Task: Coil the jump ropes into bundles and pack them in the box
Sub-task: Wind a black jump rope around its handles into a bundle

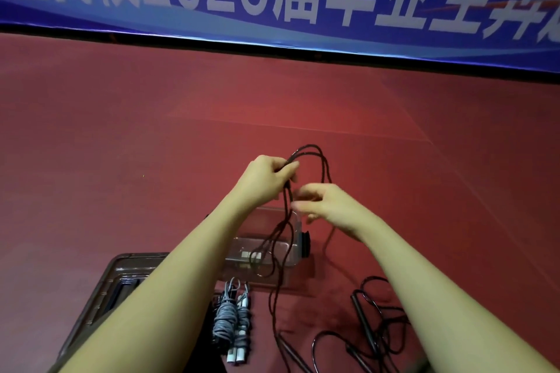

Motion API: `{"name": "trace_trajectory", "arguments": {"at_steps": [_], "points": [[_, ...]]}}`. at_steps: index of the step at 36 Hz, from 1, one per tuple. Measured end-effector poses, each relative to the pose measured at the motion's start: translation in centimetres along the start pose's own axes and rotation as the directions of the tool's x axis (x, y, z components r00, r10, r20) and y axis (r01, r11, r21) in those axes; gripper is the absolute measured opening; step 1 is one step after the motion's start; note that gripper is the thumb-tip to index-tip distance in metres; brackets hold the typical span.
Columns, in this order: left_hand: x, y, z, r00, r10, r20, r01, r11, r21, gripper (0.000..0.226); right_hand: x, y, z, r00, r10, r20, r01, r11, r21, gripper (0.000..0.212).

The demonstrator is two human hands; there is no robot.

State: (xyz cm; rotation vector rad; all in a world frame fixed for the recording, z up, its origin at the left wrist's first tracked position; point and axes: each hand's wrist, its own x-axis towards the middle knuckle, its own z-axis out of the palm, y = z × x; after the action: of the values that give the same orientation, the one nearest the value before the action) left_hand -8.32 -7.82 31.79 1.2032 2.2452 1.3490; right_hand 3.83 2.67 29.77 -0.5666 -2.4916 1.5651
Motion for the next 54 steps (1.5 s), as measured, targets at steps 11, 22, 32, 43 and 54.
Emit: {"name": "trace_trajectory", "arguments": {"at_steps": [11, 22, 32, 43, 54], "points": [[-0.6, 0.9, -0.2, 0.996, -0.062, 0.067, 0.070, 0.990, -0.126, 0.035, 1.3, 0.5, 1.0, 0.952, -0.011, -0.307, 0.024, 0.999, 0.039, 0.022], [-1.5, -0.4, 0.3, 0.958, 0.109, 0.265, -0.156, 0.975, 0.161, 0.023, 1.3, -0.1, -0.1, 0.852, 0.078, -0.518, 0.129, 0.927, 0.352, 0.019], [-0.5, -1.4, 0.6, 0.994, -0.113, 0.008, 0.110, 0.980, 0.166, 0.048, 0.2, -1.9, -1.4, 0.801, 0.106, -0.589, 0.255, 0.829, 0.497, 0.023], [-1.0, -1.9, 1.8, 0.975, 0.098, 0.199, -0.173, 0.898, 0.404, 0.040, -0.5, -3.2, -2.1, 0.802, 0.214, -0.558, 0.394, 0.513, 0.763, 0.022], [-1.0, -0.2, 1.7, 0.961, 0.262, 0.083, -0.272, 0.952, 0.138, 0.008, -0.4, -2.9, -2.6, 0.805, 0.225, -0.549, 0.396, 0.486, 0.779, 0.024]]}}
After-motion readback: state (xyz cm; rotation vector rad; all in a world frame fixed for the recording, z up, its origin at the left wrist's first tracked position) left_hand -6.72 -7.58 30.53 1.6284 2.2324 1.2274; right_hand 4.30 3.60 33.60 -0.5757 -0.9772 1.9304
